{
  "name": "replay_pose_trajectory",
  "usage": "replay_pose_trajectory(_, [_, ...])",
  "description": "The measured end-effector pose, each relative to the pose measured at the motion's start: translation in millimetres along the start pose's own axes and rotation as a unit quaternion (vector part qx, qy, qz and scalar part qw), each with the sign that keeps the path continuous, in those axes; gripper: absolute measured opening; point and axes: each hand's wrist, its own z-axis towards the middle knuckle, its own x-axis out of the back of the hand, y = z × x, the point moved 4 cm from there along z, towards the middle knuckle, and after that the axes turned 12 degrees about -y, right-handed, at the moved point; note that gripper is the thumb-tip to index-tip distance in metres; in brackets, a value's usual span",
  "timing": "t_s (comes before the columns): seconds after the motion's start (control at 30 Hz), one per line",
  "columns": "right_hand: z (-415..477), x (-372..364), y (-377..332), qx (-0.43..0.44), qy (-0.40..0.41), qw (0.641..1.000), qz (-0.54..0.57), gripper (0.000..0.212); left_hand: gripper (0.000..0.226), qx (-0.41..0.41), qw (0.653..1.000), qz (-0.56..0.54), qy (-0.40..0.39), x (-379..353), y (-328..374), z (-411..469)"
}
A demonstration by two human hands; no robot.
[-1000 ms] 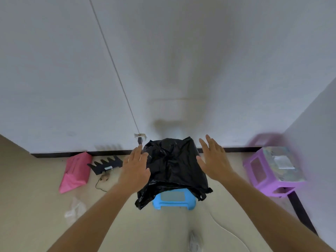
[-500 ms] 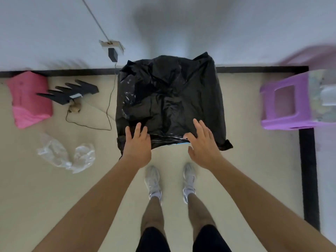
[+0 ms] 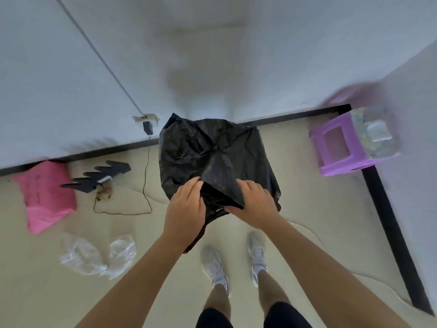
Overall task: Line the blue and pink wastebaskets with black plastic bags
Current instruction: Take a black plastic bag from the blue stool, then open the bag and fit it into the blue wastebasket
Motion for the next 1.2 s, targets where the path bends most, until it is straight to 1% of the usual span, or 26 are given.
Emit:
replay_pose_trajectory(0.07, [-12.6,7.6,-13.1,-0.020,0.065,0.998,0.002,0.031,0.034,-0.035,0.999,-0.008,0.016,20.6,12.3,-2.2])
replay_pose_trajectory(0.1, [-22.5,13.1,-15.9,-0.043,0.087,0.995,0.025,0.019,0.033,-0.046,0.999,-0.012,0.020,30.1,19.0,-3.0])
replay_pose_trajectory(0.13, [-31.9,16.4,-15.3,-0.069,0.094,0.992,0.057,0.016,0.031,-0.052,0.998,-0.016,0.020,37.1,25.4,-4.2])
replay_pose_trajectory(0.2, [-59.5,23.6,-6.4,-0.129,0.105,0.977,0.136,0.017,0.029,-0.076,0.997,-0.015,0.009,49.5,45.8,-10.3])
replay_pose_trajectory(0.27, [-95.7,36.5,7.1,-0.172,0.154,0.952,0.200,0.020,0.030,-0.116,0.993,0.000,-0.005,57.6,70.4,-17.3])
replay_pose_trajectory(0.37, [-154.9,62.8,31.6,-0.209,0.255,0.917,0.223,0.024,0.031,-0.182,0.983,0.025,-0.024,67.2,112.3,-24.1])
replay_pose_trajectory(0.47, [-229.0,82.6,65.0,-0.238,0.311,0.891,0.229,0.025,0.030,-0.230,0.972,0.031,-0.046,71.0,169.6,-31.9])
replay_pose_trajectory(0.53, [-280.0,83.4,89.6,-0.269,0.310,0.883,0.229,0.027,0.029,-0.256,0.964,0.017,-0.064,66.7,209.6,-40.8])
replay_pose_trajectory(0.63, [-369.5,60.0,123.5,-0.342,0.275,0.876,0.199,0.031,0.033,-0.320,0.944,0.017,-0.083,50.3,279.5,-72.7])
replay_pose_trajectory(0.73, [-462.1,23.7,149.1,-0.430,0.240,0.852,0.180,0.038,0.036,-0.388,0.916,0.024,-0.095,26.2,350.0,-115.0])
replay_pose_trajectory(0.8, [-530.3,-10.7,160.1,-0.473,0.224,0.824,0.219,0.034,0.037,-0.437,0.892,0.038,-0.108,5.2,396.7,-159.1])
replay_pose_trajectory(0.87, [-595.9,-48.4,166.2,-0.485,0.240,0.778,0.320,0.026,0.038,-0.483,0.866,0.042,-0.121,-15.3,439.0,-208.8])
replay_pose_trajectory(0.9, [-631.2,-70.5,168.4,-0.479,0.268,0.736,0.396,0.023,0.038,-0.511,0.848,0.045,-0.130,-27.1,462.0,-238.8])
replay_pose_trajectory(0.93, [-665.8,-93.2,170.7,-0.461,0.302,0.685,0.476,0.022,0.038,-0.539,0.830,0.047,-0.137,-39.6,484.5,-268.9])
replay_pose_trajectory(0.97, [-701.4,-116.1,170.8,-0.439,0.341,0.626,0.548,0.020,0.039,-0.561,0.814,0.048,-0.142,-52.9,506.3,-300.1])
replay_pose_trajectory(1.0, [-736.6,-138.7,169.2,-0.414,0.374,0.565,0.608,0.018,0.038,-0.581,0.799,0.046,-0.151,-67.0,527.9,-331.4])
replay_pose_trajectory(1.03, [-766.3,-157.5,167.5,-0.395,0.399,0.513,0.649,0.017,0.038,-0.598,0.784,0.042,-0.160,-78.2,546.2,-358.2])
replay_pose_trajectory(1.07, [-801.3,-182.1,166.0,-0.387,0.421,0.471,0.672,0.017,0.038,-0.618,0.766,0.037,-0.172,-91.4,566.4,-392.8])
replay_pose_trajectory(1.1, [-832.4,-206.4,163.0,-0.380,0.440,0.440,0.684,0.017,0.039,-0.631,0.751,0.033,-0.189,-104.5,583.2,-426.6])
replay_pose_trajectory(1.17, [-887.8,-254.5,154.5,-0.367,0.477,0.385,0.700,0.018,0.041,-0.649,0.727,0.025,-0.223,-132.7,612.4,-488.1])
replay_pose_trajectory(1.2, [-905.6,-272.9,152.2,-0.357,0.493,0.363,0.706,0.019,0.042,-0.655,0.717,0.020,-0.237,-143.6,623.3,-510.3])
